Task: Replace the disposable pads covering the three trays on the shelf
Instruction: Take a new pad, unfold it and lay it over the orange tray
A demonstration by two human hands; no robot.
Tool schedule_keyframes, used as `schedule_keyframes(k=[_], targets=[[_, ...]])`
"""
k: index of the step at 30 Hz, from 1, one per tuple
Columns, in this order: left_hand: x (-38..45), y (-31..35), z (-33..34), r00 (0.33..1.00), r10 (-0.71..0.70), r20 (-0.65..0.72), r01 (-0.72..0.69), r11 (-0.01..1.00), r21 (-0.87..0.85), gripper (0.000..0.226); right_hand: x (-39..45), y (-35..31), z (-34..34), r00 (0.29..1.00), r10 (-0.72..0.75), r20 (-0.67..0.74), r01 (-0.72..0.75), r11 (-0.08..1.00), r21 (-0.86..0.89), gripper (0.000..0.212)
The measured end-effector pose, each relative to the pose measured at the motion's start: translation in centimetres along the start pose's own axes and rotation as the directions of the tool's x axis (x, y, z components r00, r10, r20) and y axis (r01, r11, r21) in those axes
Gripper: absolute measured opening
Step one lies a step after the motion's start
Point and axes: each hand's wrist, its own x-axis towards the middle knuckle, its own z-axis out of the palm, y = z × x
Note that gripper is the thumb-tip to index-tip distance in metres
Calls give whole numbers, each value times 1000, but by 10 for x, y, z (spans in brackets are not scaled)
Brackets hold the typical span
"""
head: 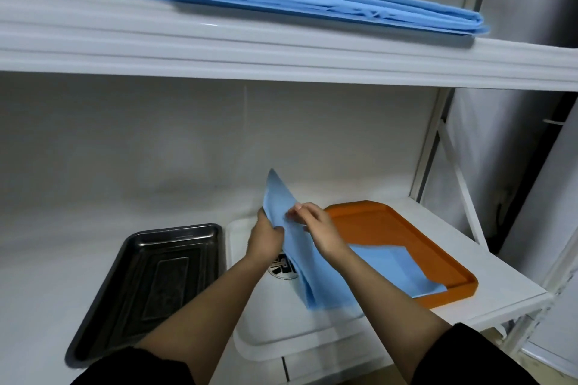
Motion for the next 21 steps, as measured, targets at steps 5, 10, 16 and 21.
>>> schedule_keyframes(k=[5,10,16,21], targets=[[7,-36,-44,969,-122,-214,116,992,-41,48,-8,54,-1,978,203,55,-126,777,-616,52],[-2,-64,-74,926,-215,-311,252,964,84,55,-37,94,6,909,392,142,-33,408,-913,70],[-7,-91,-92,902,-305,-304,379,897,226,58,-44,117,4,925,336,179,148,115,-982,47],[-6,-107,-94,886,-382,-264,445,860,249,56,-37,130,-8,961,137,240,238,34,-971,49]])
